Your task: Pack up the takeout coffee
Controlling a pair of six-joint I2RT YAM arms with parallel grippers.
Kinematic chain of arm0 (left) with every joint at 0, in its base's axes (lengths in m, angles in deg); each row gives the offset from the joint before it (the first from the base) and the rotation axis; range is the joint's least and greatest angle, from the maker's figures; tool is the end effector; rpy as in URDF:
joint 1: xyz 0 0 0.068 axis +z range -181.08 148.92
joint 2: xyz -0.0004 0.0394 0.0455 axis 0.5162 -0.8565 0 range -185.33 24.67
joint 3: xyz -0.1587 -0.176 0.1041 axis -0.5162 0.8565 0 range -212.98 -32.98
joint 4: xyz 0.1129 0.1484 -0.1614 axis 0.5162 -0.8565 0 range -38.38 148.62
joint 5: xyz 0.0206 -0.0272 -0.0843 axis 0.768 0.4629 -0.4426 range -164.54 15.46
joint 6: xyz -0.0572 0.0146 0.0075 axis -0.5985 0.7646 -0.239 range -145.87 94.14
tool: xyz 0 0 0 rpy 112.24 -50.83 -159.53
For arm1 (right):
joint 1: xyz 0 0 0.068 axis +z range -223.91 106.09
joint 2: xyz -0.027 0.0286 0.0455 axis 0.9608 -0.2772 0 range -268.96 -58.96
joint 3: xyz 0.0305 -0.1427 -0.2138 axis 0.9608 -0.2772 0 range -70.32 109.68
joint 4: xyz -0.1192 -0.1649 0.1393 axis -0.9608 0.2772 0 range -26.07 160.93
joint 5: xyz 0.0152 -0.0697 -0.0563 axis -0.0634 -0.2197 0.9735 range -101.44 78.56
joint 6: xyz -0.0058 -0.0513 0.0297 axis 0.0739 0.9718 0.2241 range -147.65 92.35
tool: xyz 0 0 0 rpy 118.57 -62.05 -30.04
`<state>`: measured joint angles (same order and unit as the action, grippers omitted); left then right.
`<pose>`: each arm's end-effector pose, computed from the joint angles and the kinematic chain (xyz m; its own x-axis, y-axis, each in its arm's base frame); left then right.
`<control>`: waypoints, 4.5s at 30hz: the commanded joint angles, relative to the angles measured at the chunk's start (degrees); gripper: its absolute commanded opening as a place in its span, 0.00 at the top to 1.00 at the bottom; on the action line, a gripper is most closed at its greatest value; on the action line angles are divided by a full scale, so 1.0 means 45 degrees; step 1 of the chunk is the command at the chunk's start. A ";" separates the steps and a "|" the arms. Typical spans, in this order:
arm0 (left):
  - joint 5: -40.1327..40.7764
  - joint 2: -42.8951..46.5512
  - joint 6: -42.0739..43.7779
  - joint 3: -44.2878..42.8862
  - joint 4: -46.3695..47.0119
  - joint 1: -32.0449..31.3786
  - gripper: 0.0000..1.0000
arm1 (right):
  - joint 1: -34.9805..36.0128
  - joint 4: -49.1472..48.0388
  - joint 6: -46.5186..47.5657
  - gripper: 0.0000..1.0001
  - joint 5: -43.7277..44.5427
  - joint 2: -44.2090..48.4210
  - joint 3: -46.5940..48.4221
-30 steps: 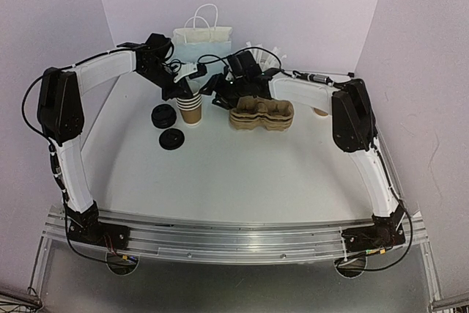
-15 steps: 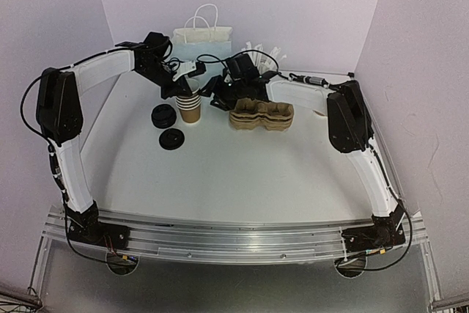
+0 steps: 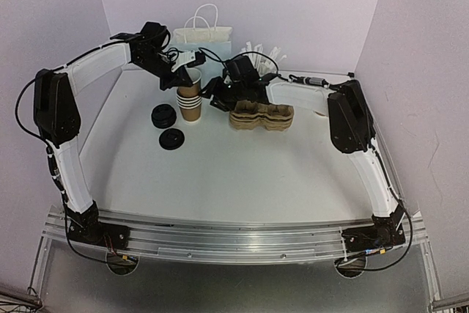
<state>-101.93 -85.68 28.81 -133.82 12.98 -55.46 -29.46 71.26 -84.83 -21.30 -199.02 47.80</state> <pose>0.3624 -0.1863 0.2764 0.0622 0.7672 -0.6384 0.9602 0.1285 0.2479 0.3862 0.3891 0.1866 -0.8585 0.3177 -0.4026 -0.1385 0.6122 0.7785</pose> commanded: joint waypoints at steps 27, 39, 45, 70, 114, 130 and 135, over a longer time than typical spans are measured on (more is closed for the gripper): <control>-0.3351 0.2845 0.3020 -0.2606 -0.7915 -0.0349 1.00 | -0.0146 0.1191 0.3294 0.41 0.0987 0.4985 -0.2063; -0.0893 0.4451 0.1756 0.6117 0.1061 -0.3457 1.00 | -0.0170 0.1361 0.3710 0.40 0.3252 0.7918 -0.5176; -0.0841 0.3788 0.1766 0.7487 0.3234 -0.3547 1.00 | -0.0170 0.1361 0.3635 0.40 0.3340 0.8237 -0.5737; -0.0798 0.5237 -0.1344 0.6851 0.3080 -0.3049 0.36 | -0.0162 0.1486 0.3605 0.40 0.3265 0.8159 -0.5101; 0.5970 0.1026 -1.3730 0.6986 0.3049 -0.2083 0.60 | 0.0064 0.3030 0.3566 0.39 0.4246 0.8631 -0.6062; 0.6282 0.0291 -1.3697 0.7123 0.3211 -0.2082 0.78 | 0.0137 0.3021 0.3547 0.39 0.4499 0.9033 -0.6592; 0.6114 0.0488 -1.3488 0.6792 0.2458 -0.2086 0.89 | 0.0176 0.3021 0.3530 0.39 0.4547 0.9074 -0.6657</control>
<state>-74.69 -83.10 -32.99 -100.86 27.25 -64.88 -29.21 84.99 -69.17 -2.09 -160.94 18.58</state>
